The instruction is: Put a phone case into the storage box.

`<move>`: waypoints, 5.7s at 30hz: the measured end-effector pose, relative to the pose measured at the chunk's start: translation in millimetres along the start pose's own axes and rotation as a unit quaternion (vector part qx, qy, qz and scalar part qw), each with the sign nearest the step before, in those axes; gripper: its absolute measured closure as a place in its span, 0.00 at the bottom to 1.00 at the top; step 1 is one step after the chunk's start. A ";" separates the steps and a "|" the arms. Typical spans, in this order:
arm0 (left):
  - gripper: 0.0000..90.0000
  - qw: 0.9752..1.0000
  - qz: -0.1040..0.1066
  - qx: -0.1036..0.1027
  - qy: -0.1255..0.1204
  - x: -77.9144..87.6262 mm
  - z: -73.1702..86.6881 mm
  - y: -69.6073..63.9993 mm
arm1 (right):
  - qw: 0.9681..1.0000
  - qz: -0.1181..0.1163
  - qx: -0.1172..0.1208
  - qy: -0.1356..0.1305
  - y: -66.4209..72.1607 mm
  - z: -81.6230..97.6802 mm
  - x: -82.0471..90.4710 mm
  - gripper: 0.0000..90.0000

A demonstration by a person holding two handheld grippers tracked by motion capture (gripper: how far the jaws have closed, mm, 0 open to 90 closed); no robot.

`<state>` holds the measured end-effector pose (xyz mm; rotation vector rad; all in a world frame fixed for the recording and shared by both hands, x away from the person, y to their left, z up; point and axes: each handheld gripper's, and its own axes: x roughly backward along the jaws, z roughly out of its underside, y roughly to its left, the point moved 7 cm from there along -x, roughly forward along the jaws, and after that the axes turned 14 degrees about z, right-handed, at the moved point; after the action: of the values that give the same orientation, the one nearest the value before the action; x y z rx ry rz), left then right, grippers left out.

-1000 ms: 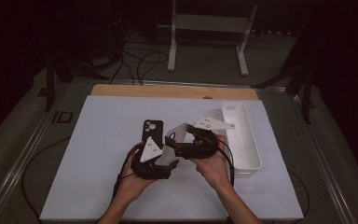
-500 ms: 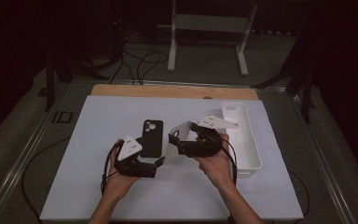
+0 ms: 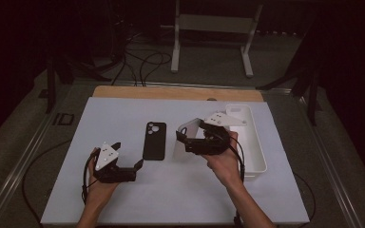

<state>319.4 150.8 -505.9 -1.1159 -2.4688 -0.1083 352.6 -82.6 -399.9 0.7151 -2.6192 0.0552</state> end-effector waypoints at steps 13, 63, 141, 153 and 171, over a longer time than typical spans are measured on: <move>0.01 1.000 -0.021 -0.009 0.004 0.0 7.9 4.8 | 1.000 0.029 0.007 -0.006 -22.3 -16.2 -1.2 0.19; 0.02 0.999 -0.035 -0.014 0.010 1.9 12.1 7.3 | 0.985 0.166 -0.047 0.014 -145.7 -48.5 -29.9 0.19; 0.02 0.999 -0.030 -0.020 0.016 -2.8 13.2 2.9 | 0.944 0.283 -0.072 0.154 -238.5 31.5 -80.1 0.19; 0.02 0.999 -0.029 -0.022 0.017 -3.5 13.4 1.8 | 0.944 0.281 -0.069 0.156 -238.6 31.1 -85.3 0.18; 0.02 0.999 -0.029 -0.022 0.018 -3.3 13.6 1.3 | 0.955 0.262 -0.083 0.112 -234.9 20.0 -72.8 0.11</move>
<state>317.5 152.7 -519.7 -1.0506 -2.4796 -0.1990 517.4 -254.4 -464.6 -0.0558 -2.4815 0.0661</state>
